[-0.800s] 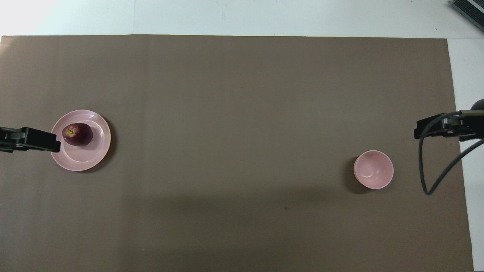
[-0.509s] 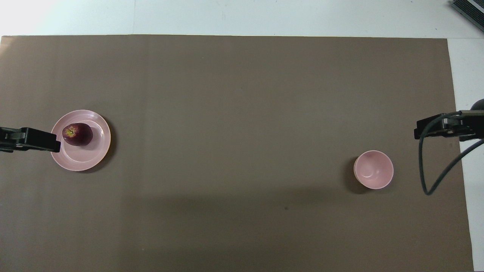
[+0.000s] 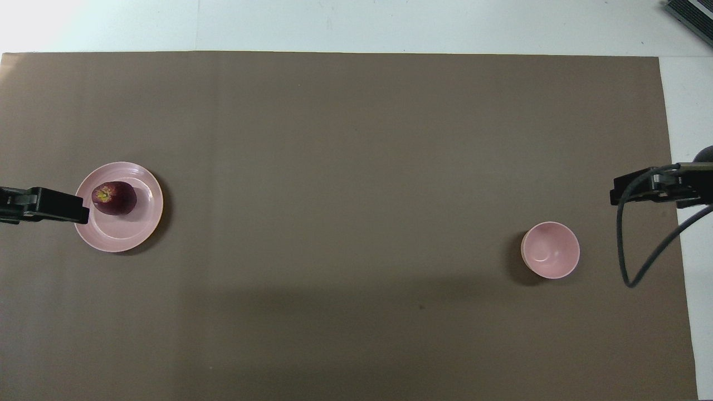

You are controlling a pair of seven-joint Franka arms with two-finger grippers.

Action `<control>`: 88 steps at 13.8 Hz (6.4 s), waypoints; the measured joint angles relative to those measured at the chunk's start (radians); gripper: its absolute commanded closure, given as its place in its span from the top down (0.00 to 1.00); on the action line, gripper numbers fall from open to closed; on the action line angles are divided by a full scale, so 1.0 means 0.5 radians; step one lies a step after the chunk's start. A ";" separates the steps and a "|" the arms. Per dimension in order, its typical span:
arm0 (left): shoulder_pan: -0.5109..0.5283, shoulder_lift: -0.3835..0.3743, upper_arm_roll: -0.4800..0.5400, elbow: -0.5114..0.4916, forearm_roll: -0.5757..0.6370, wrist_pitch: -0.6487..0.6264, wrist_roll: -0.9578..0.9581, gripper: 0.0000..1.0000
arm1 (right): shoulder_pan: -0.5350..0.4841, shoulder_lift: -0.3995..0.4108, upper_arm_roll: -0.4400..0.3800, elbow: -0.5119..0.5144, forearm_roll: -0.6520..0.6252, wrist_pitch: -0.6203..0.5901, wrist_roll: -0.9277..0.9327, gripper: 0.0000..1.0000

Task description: Move apple from plate to bowl

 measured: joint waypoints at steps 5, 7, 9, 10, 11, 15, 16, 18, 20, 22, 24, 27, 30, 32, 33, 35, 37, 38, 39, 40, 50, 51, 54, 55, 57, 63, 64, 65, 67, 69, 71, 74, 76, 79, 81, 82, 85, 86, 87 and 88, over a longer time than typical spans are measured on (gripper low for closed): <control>0.000 0.006 0.000 -0.018 0.000 0.185 0.002 1.00 | -0.008 0.000 -0.004 0.000 0.000 0.000 0.000 1.00; 0.011 0.018 0.007 -0.030 0.000 0.224 0.003 1.00 | -0.008 0.000 -0.004 0.000 0.000 0.000 0.000 1.00; 0.048 0.029 0.009 -0.075 0.000 0.303 0.021 1.00 | -0.008 0.000 -0.006 0.000 0.000 0.000 0.000 1.00; 0.079 0.038 0.013 -0.114 0.000 0.369 0.042 1.00 | -0.009 0.000 -0.007 0.000 0.000 -0.001 0.000 1.00; 0.119 0.056 0.016 -0.157 0.000 0.449 0.080 1.00 | -0.009 0.000 -0.008 0.000 0.000 -0.001 0.000 1.00; 0.355 0.268 0.030 -0.264 0.000 0.773 0.285 1.00 | -0.010 0.000 -0.010 0.000 0.000 -0.001 0.000 1.00; 0.386 0.331 0.031 -0.286 0.000 0.844 0.303 1.00 | -0.010 0.000 -0.011 0.000 0.000 -0.001 0.000 1.00; 0.395 0.443 0.026 -0.386 0.000 1.057 0.309 1.00 | -0.016 0.000 -0.013 0.000 0.000 -0.001 0.001 1.00; 0.392 0.544 0.011 -0.513 0.000 1.260 0.309 1.00 | -0.014 0.000 -0.010 0.000 0.000 -0.001 0.001 1.00; 0.390 0.624 0.001 -0.626 0.001 1.403 0.313 1.00 | -0.013 0.000 -0.008 0.000 0.000 -0.001 0.001 1.00; 0.390 0.645 0.000 -0.718 0.001 1.495 0.333 1.00 | -0.015 0.000 -0.010 -0.001 0.000 -0.005 0.001 1.00; 0.388 0.644 -0.006 -0.783 0.001 1.580 0.333 1.00 | -0.016 0.000 -0.011 -0.001 0.000 -0.010 0.001 1.00; 0.386 0.647 -0.013 -0.849 0.001 1.652 0.337 1.00 | -0.016 0.000 -0.012 -0.001 0.000 -0.020 0.001 1.00; 0.385 0.647 -0.013 -0.873 0.001 1.689 0.342 0.71 | -0.017 0.000 -0.012 -0.001 0.000 -0.021 0.001 1.00; 0.385 0.647 -0.013 -0.873 0.001 1.698 0.345 0.43 | -0.017 0.000 -0.012 -0.001 0.000 -0.021 0.001 1.00; 0.384 0.647 -0.014 -0.873 0.001 1.713 0.349 0.00 | -0.017 0.000 -0.012 -0.002 0.000 -0.021 0.001 1.00; 0.384 0.641 -0.011 -0.873 0.003 1.717 0.358 0.00 | -0.017 -0.002 -0.012 -0.002 0.000 -0.022 0.001 1.00; 0.384 0.641 -0.012 -0.873 0.003 1.717 0.367 0.00 | -0.017 -0.002 -0.011 -0.003 0.000 -0.022 0.001 1.00; 0.384 0.641 -0.012 -0.873 0.004 1.718 0.390 0.00 | -0.017 -0.002 -0.011 -0.006 0.000 -0.022 0.002 1.00; 0.384 0.641 -0.012 -0.873 0.004 1.721 0.428 0.00 | -0.016 -0.002 -0.010 -0.009 0.000 -0.022 0.011 1.00; 0.384 0.611 -0.028 -0.422 -0.254 1.213 0.516 0.00 | 0.000 -0.046 -0.007 -0.290 0.391 0.108 0.242 1.00; 0.384 0.584 -0.029 -0.339 -0.374 1.107 0.516 0.00 | 0.000 -0.046 -0.006 -0.341 0.475 0.154 0.272 1.00; 0.383 0.439 -0.033 -0.235 -0.752 0.862 0.516 0.00 | 0.001 -0.043 -0.005 -0.500 0.769 0.284 0.350 1.00; 0.383 0.387 -0.035 -0.235 -0.823 0.800 0.516 0.00 | 0.002 -0.042 -0.003 -0.548 0.852 0.316 0.399 1.00; 0.382 0.313 -0.042 -0.236 -0.990 0.692 0.516 0.00 | 0.031 -0.042 0.001 -0.620 0.986 0.406 0.496 1.00; 0.330 0.212 -0.089 -0.248 -1.478 0.442 0.515 0.00 | 0.378 -0.043 0.011 -0.653 1.136 0.729 1.226 1.00; 0.317 0.198 -0.096 -0.256 -1.503 0.409 0.515 0.00 | 0.419 -0.043 0.013 -0.655 1.175 0.775 1.357 1.00; 0.305 0.184 -0.097 -0.272 -1.532 0.388 0.515 0.00 | 0.446 -0.043 0.014 -0.655 1.213 0.810 1.480 1.00; 0.286 0.139 -0.097 -0.350 -1.601 0.376 0.521 0.00 | 0.517 -0.043 0.015 -0.656 1.261 0.910 1.752 1.00; 0.228 0.060 -0.099 -0.473 -1.673 0.376 0.531 0.00 | 0.636 -0.035 0.017 -0.658 1.328 1.052 2.062 1.00; 0.144 -0.027 -0.101 -0.586 -1.695 0.385 0.531 0.00 | 0.771 -0.004 0.019 -0.659 1.388 1.229 2.391 1.00; -0.022 -0.135 -0.101 -0.718 -1.707 0.477 0.485 0.00 | 0.946 0.047 0.022 -0.659 1.412 1.446 2.875 1.00; -0.132 -0.157 -0.102 -0.752 -1.711 0.579 0.439 0.00 | 1.009 0.060 0.022 -0.659 1.414 1.470 3.015 1.00; -0.278 -0.156 -0.102 -0.768 -1.717 0.843 0.373 0.00 | 1.072 0.060 0.022 -0.659 1.418 1.443 3.030 1.00; -0.352 -0.150 -0.102 -0.780 -1.719 0.943 0.328 0.00 | 1.113 0.056 0.023 -0.658 1.418 1.334 3.030 1.00; -0.374 -0.149 -0.102 -0.785 -1.719 0.964 0.311 0.00 | 1.124 0.051 0.023 -0.658 1.418 1.297 3.030 1.00; -0.399 -0.148 -0.100 -0.799 -1.719 0.976 0.290 0.00 | 1.131 0.046 0.021 -0.661 1.445 1.273 3.048 1.00; -0.399 -0.148 -0.098 -0.800 -1.719 0.976 0.287 0.00 | 1.129 0.048 0.019 -0.664 1.489 1.273 3.077 1.00; -0.399 -0.149 -0.096 -0.800 -1.720 0.978 0.281 0.00 | 1.128 0.049 0.017 -0.667 1.529 1.278 3.107 1.00; -0.400 -0.150 -0.095 -0.800 -1.720 0.979 0.268 0.00 | 1.128 0.049 0.016 -0.670 1.552 1.291 3.145 1.00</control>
